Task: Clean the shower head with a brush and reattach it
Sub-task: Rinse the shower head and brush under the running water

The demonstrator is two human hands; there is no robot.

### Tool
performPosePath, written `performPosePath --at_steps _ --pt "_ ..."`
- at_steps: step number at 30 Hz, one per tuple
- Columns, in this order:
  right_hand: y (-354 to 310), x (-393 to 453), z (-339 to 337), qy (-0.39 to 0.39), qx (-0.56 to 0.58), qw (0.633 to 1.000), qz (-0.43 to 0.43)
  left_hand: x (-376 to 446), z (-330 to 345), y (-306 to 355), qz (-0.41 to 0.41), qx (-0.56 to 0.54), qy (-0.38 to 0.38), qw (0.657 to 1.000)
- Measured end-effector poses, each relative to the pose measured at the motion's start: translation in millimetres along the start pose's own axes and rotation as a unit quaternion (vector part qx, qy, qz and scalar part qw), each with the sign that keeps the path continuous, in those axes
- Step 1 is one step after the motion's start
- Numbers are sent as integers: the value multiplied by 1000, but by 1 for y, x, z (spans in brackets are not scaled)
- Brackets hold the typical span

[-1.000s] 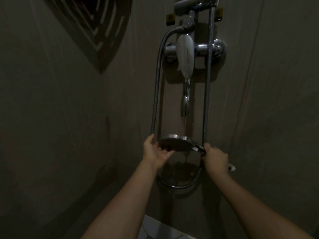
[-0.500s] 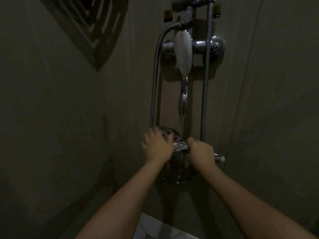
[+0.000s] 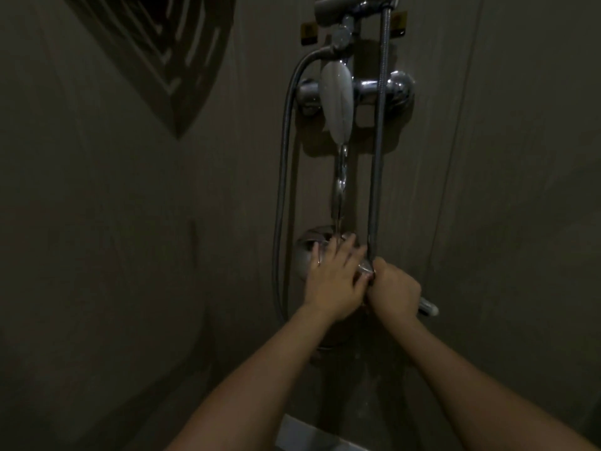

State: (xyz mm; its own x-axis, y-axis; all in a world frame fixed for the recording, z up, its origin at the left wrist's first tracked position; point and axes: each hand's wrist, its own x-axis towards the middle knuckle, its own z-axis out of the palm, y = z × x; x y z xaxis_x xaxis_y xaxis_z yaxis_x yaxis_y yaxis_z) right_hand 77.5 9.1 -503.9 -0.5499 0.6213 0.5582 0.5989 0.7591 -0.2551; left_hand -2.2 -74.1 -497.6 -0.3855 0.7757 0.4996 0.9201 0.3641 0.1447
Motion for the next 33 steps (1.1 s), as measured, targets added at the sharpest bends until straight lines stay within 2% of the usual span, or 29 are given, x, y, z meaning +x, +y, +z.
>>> performPosePath --at_steps 1,4,5,6,7,8,9,10,11,14,16,17,18,19,21,22,23,24,27,30,31,33 --pt "3 -1 0 -4 -1 1000 7 4 0 -4 -29 -18 -6 999" --pt "17 -4 2 -14 -9 1000 18 13 -4 -22 -240 -121 -9 963" --pt "20 -6 3 -17 -12 1000 22 11 -2 -21 -236 -99 -15 967" --pt "20 -7 4 -22 -14 999 22 8 0 -15 -161 -46 -3 986" --pt "18 -7 3 -25 -11 999 21 3 1 -7 -50 3 14 999" --pt "14 -6 3 -25 -7 1000 17 -1 6 0 43 35 18 998" --pt "10 -4 2 -25 -6 1000 8 -5 7 3 72 46 24 996" --pt "6 -4 1 -31 -12 999 -7 -4 5 -1 29 29 28 999" --pt "3 -4 0 -38 -21 999 -24 0 2 -7 -54 -9 27 998" --pt "2 -6 1 -74 -38 996 -42 8 -3 -33 -276 -120 -28 953" --pt "3 -6 4 -98 -17 994 -38 8 -5 -48 -395 -249 -51 883" --pt "4 -4 6 -109 8 994 -30 6 -6 -52 -448 -365 -37 816" --pt "4 -1 8 -126 39 991 -21 2 -8 -54 -482 -498 -10 721" --pt "3 1 9 -143 65 987 -16 -2 -11 -57 -488 -593 20 641" --pt "-2 7 11 -168 103 980 -10 -9 -15 -64 -462 -712 79 523" --pt "-6 9 11 -172 131 976 -4 -12 -15 -66 -434 -762 97 471" --pt "-10 12 11 -172 164 971 2 -14 -16 -66 -408 -792 97 444" --pt "-15 15 10 -171 197 965 9 -16 -18 -64 -394 -800 90 443" --pt "-30 24 4 -178 242 954 -10 -18 -15 -56 -380 -771 51 508" --pt "-42 31 1 -221 304 926 -14 -19 -9 -52 -369 -767 -23 525" --pt "-45 32 1 -243 329 912 -11 -19 -8 -53 -367 -766 -35 526" --pt "-50 34 2 -261 348 900 -13 -15 -5 -56 -362 -788 -18 497"
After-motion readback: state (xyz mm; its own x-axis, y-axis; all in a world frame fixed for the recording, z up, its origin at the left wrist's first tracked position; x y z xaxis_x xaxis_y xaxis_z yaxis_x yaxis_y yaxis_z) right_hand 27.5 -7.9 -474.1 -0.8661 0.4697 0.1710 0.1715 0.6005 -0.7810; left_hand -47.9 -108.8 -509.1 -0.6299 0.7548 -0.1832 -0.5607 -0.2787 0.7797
